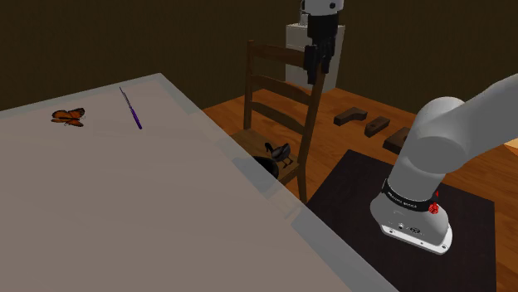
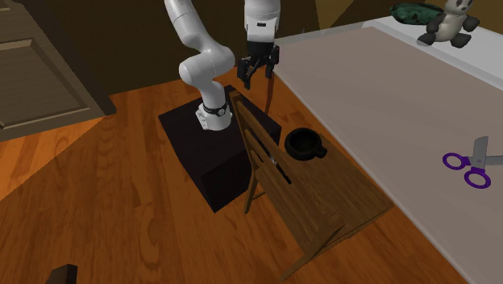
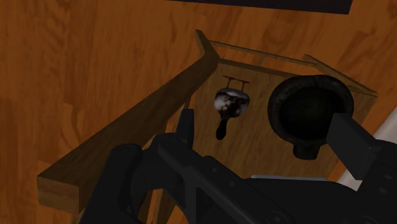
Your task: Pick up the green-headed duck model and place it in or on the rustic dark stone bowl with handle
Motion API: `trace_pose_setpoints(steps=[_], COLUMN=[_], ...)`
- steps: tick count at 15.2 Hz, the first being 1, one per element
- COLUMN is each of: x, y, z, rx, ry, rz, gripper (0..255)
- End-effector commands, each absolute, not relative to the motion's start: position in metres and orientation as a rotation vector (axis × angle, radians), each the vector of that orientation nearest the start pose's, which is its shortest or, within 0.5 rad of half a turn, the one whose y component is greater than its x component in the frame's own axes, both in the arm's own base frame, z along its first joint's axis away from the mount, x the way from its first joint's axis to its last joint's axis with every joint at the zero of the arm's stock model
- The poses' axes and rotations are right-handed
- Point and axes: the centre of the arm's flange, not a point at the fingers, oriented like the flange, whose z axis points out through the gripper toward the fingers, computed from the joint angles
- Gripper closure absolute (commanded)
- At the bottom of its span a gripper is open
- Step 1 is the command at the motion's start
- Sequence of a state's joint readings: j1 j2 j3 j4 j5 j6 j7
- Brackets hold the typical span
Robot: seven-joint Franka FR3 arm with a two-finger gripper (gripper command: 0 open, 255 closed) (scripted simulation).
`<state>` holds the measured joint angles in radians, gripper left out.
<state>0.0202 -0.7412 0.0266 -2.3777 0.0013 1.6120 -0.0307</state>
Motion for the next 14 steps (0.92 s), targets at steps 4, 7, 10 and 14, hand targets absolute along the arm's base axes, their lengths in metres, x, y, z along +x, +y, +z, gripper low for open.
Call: trace_pose_setpoints(steps=[4, 7, 10, 14], x=[0.342, 0.363, 0.384, 0.411], y=[0.011, 0.006, 0.001, -0.004], z=[0.536, 0.502, 0.468, 0.422], rx=[-3.135, -3.113, -3.092, -3.063], ry=[-0.09, -0.069, -0.048, -0.021], rz=[0.044, 0.049, 0.054, 0.06], gripper=[0, 0, 0, 0])
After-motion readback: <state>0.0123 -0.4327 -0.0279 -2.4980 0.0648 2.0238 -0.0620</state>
